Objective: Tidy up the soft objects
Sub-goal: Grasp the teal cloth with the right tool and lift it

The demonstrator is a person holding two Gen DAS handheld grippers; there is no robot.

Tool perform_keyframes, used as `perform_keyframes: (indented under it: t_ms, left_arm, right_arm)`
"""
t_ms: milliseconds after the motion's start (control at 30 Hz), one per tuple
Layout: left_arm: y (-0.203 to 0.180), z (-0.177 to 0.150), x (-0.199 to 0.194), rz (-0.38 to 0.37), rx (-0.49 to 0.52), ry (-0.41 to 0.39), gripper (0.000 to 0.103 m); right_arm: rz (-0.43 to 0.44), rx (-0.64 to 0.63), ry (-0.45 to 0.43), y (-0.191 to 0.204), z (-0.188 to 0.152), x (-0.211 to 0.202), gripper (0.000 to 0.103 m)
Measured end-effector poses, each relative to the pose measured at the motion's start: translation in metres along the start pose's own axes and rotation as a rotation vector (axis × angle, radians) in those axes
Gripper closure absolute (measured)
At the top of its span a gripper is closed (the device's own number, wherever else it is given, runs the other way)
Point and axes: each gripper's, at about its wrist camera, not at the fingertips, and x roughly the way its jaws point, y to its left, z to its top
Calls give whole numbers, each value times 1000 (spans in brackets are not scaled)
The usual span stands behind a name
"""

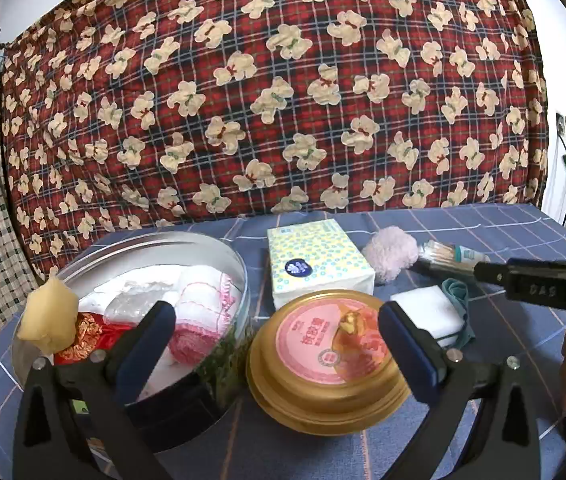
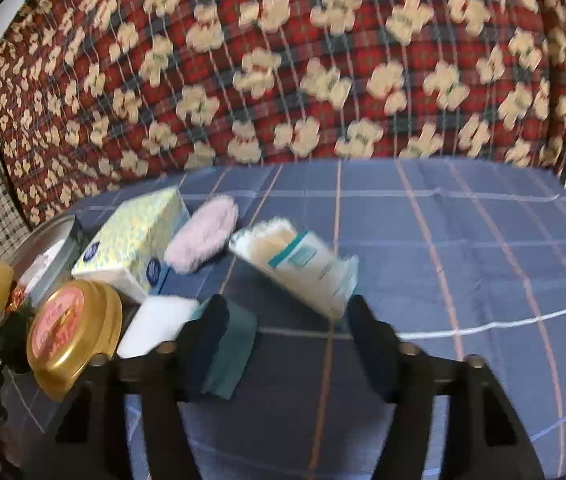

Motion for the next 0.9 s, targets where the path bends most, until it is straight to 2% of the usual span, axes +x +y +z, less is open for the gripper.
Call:
perform_keyframes:
  t_ms: [100,333,400,467,533,633,800,900]
  left_arm:
    - [1,0,0,-1,-3,1,0]
    - [2,0,1,-4,-5,-2,0]
    - [2,0,1,-3,-4,-4,0]
    - [2,0,1,-4,-1,-2,0]
    - [2,0,1,-3,3,-1,0]
    - [2,0,2,1,12,3,0]
    - [0,0,3,4,16,6,0]
    - [-4,-2,3,12,35,8,0]
  right_arm:
    - [24,8,45,2,0,10,46]
    - [17,-115,141,29,-3,30,51]
    - [8,-132,159,31,-4,34,55]
    - [29,-126,171,29,-4,36,76]
    - [51,-120,177,28,-5,37,86]
    - [54,-114,141,25,-4,29,93]
    - [55,-78,28,11,-1,6,94]
    - [100,-16,-47,-3,4,-10,94]
